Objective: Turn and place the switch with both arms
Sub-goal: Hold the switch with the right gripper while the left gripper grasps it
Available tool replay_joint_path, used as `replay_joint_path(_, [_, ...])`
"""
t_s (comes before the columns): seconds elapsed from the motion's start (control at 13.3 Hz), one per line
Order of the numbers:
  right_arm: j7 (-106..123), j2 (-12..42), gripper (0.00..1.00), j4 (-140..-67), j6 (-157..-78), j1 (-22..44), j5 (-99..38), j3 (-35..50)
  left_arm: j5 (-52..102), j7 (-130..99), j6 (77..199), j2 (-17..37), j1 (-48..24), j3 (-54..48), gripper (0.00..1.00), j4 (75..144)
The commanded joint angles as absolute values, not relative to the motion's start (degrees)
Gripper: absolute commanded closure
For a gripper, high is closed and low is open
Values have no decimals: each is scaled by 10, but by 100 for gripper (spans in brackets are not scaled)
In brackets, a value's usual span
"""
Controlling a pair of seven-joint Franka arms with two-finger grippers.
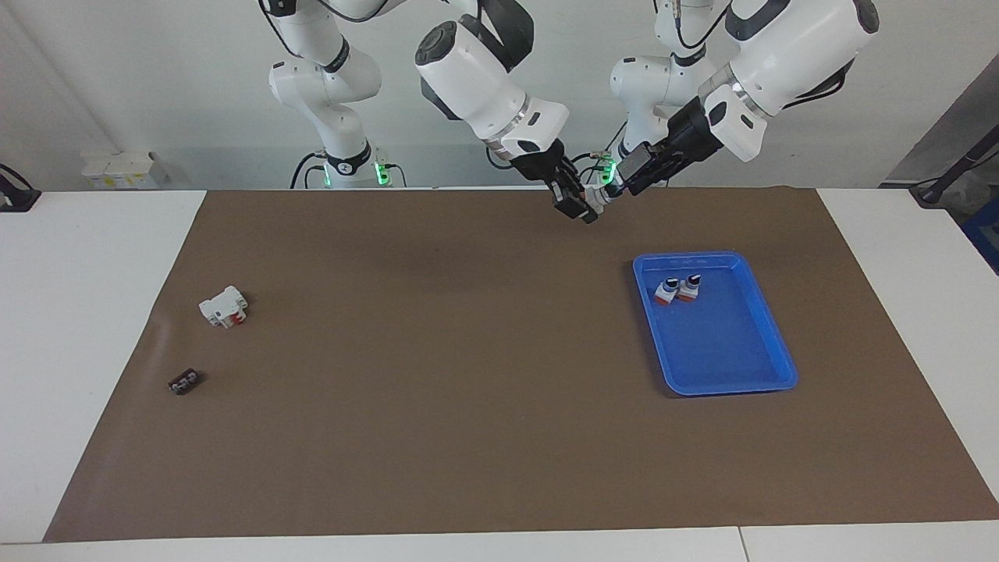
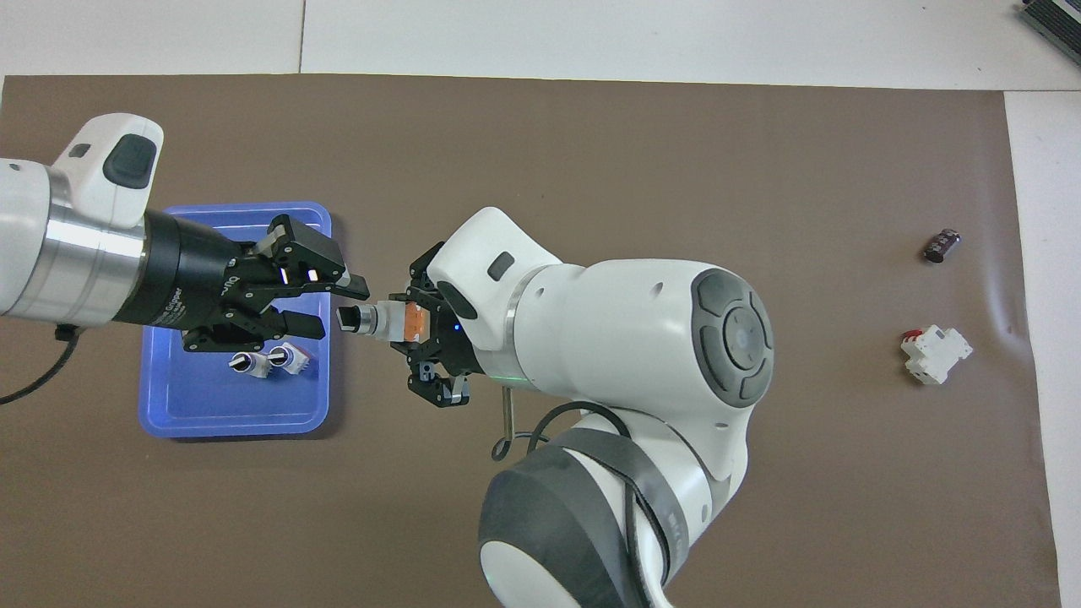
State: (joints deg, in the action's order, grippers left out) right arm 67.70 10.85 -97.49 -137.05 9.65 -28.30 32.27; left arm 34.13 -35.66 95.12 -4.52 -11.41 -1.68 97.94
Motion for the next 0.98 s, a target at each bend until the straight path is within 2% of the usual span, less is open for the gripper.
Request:
replay_joint_path(0.0, [671, 96, 100, -985, -1367, 94, -295, 323, 366, -352, 943, -63, -111, -11, 53, 998])
replay_joint_path(0.08, [671, 95, 100, -985, -1365, 94, -296, 323, 382, -348, 946, -63, -106, -11, 59, 998])
replay_joint_path(0.75, [617, 93, 100, -988, -1364, 91, -298, 323, 390, -320, 960, -82, -106, -11, 60, 1037])
replay_joint_path(0.9, [611, 92, 100, -989, -1364, 92, -298, 323, 395, -320, 971, -82, -105, -11, 64, 1038])
